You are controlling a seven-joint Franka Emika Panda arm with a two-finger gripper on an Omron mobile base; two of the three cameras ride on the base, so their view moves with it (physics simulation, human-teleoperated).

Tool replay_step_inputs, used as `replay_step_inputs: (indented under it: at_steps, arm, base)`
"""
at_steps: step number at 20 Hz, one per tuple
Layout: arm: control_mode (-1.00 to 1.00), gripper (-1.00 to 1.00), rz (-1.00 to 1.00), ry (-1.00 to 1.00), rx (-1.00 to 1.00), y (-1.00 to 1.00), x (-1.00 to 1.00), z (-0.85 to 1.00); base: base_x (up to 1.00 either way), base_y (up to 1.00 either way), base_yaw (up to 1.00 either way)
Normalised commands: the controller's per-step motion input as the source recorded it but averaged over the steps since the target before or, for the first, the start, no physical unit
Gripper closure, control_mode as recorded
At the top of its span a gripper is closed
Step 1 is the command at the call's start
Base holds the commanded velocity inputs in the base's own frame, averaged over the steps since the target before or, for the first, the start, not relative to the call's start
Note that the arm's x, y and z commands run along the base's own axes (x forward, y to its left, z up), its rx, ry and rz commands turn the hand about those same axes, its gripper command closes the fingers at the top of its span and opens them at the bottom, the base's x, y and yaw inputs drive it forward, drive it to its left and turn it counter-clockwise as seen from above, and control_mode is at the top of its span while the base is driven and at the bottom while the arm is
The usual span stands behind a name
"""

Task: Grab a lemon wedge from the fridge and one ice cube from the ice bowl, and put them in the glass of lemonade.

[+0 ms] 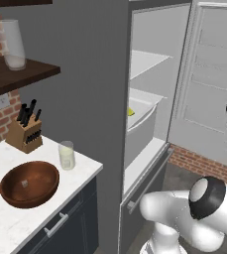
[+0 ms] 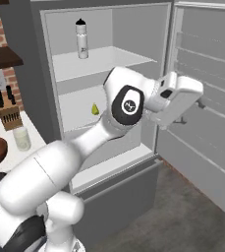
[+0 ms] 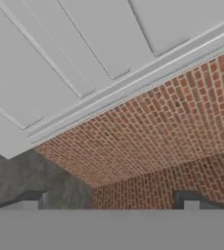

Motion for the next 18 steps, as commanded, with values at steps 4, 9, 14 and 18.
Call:
replay_step_inputs:
  at_steps: [4, 9, 14, 18]
  arm:
    - [-1.00, -1.00, 0.07, -0.06, 0.06, 0.91, -0.06, 0.12]
    - [-1.00, -1.00, 0.10, -0.11, 0.28, 0.89, -0.06, 0.00]
    - [-1.00, -1.00, 0.15, -0.08, 0.43, 0.85, -0.12, -0.22]
    - [-1.00, -1.00, 0.17, -0.02, 0.45, 0.94, -0.10, -0.40]
  base:
    - [0.00, 0.00, 0.00]
    - [0.00, 0.00, 0.00]
    - [0.00, 0.00, 0.00]
    - [0.00, 0.00, 0.00]
